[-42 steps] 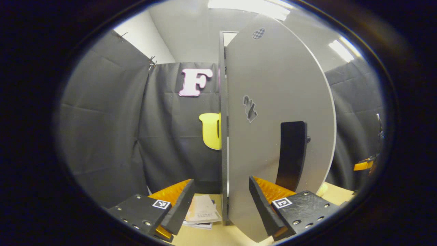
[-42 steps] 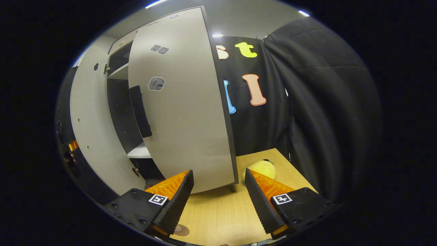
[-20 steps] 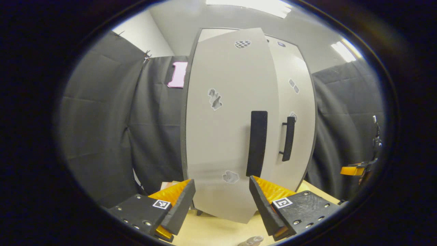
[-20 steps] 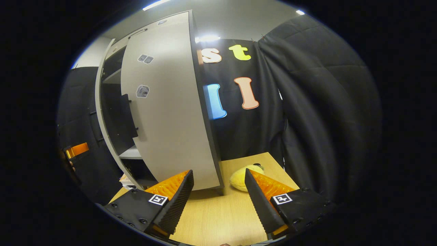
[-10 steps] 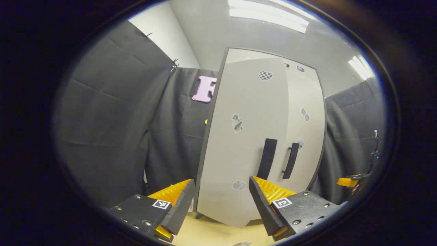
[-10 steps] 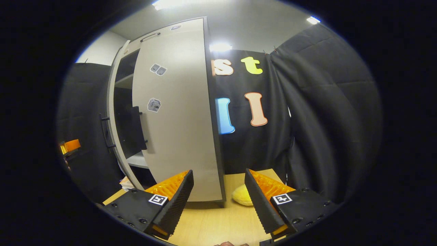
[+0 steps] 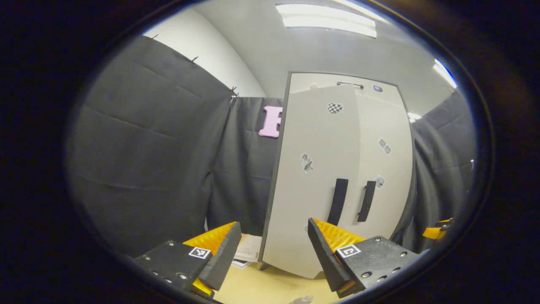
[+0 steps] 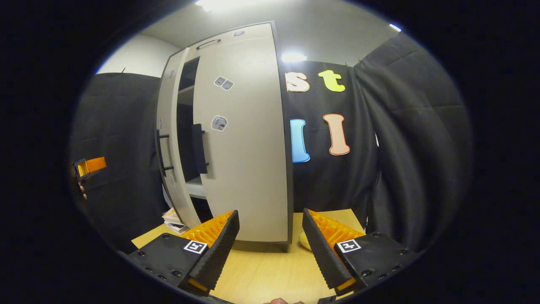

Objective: Grasp the bottle in the cabinet with the left hand and place it on the coaster, then close the right door with the right hand and the left door with the left hand.

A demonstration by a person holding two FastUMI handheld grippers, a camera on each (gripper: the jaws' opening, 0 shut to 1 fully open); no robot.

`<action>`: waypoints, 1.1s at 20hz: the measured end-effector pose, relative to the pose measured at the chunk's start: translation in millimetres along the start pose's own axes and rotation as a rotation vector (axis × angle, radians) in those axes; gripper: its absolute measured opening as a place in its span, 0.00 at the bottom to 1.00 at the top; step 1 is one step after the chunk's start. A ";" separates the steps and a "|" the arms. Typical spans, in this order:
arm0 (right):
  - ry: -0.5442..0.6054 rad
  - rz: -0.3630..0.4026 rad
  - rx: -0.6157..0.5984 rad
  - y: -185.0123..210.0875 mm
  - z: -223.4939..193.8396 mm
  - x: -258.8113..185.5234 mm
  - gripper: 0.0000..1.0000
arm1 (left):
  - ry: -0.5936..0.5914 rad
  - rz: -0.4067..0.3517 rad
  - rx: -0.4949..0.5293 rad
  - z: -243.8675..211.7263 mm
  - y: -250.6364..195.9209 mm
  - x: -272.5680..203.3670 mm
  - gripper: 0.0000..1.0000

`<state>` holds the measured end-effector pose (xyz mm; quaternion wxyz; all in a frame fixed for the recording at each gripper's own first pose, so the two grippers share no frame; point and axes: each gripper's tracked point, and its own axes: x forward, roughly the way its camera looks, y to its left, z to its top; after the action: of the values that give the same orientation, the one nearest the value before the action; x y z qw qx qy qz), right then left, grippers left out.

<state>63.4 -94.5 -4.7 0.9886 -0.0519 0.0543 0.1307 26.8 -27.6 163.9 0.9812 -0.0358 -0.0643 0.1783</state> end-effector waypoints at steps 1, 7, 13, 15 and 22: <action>0.004 0.011 0.001 1.5 -2.3 -2.1 0.96 | 0.017 0.013 0.001 -5.6 1.6 -0.8 0.92; 0.007 -0.012 0.036 -4.2 -6.1 -1.0 0.96 | 0.045 -0.006 0.015 -17.9 -0.7 7.0 0.99; -0.036 -0.060 0.091 -0.4 10.0 8.0 0.92 | 0.050 -0.043 0.093 -19.3 4.4 29.0 0.99; -0.057 -0.067 0.089 6.8 16.2 12.0 0.95 | 0.055 -0.069 0.093 -24.4 2.6 35.7 0.97; -0.043 -0.070 0.055 33.6 9.6 19.0 0.96 | 0.040 -0.115 0.103 -35.5 12.3 53.6 0.92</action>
<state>73.6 -56.3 -0.5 0.9945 -0.0239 0.0349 0.0956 77.2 1.2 133.8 0.9915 0.0147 -0.0374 0.1238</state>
